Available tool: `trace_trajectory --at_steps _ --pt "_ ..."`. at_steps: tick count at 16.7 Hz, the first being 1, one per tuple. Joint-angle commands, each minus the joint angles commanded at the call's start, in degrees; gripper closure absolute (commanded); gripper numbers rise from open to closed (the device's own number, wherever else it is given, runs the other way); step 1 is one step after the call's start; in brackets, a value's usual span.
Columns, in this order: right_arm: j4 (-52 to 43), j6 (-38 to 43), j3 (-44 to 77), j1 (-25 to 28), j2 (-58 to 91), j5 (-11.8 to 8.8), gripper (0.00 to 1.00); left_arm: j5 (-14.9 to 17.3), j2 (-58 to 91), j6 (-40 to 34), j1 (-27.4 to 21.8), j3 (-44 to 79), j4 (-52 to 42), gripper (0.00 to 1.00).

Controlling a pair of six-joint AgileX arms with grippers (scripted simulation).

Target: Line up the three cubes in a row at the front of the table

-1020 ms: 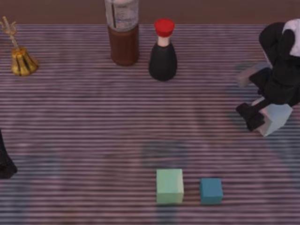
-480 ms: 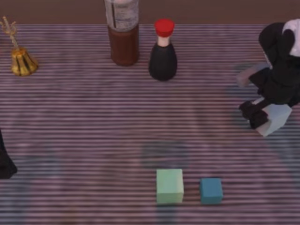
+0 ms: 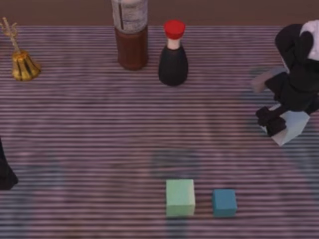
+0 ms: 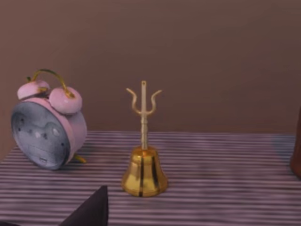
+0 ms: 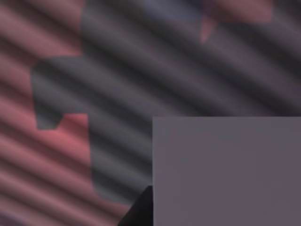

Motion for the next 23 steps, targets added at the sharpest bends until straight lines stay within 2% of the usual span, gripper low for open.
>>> trace_trajectory --at_steps 8,15,20,23 --pt "-0.53 0.14 0.26 -0.08 -0.77 -0.19 1.0 0.0 0.0 0.0 0.0 0.0 0.0 0.0" --pt "-12.85 0.06 7.4 0.34 -5.61 -0.24 1.0 0.0 0.0 0.0 0.0 0.0 0.0 0.0" --pt "-13.41 0.24 7.77 0.16 -5.92 -0.26 1.0 0.0 0.0 0.0 0.0 0.0 0.0 0.0" --pt "-14.31 3.86 9.58 2.96 -4.75 -0.2 1.0 0.0 0.0 0.0 0.0 0.0 0.0 0.0"
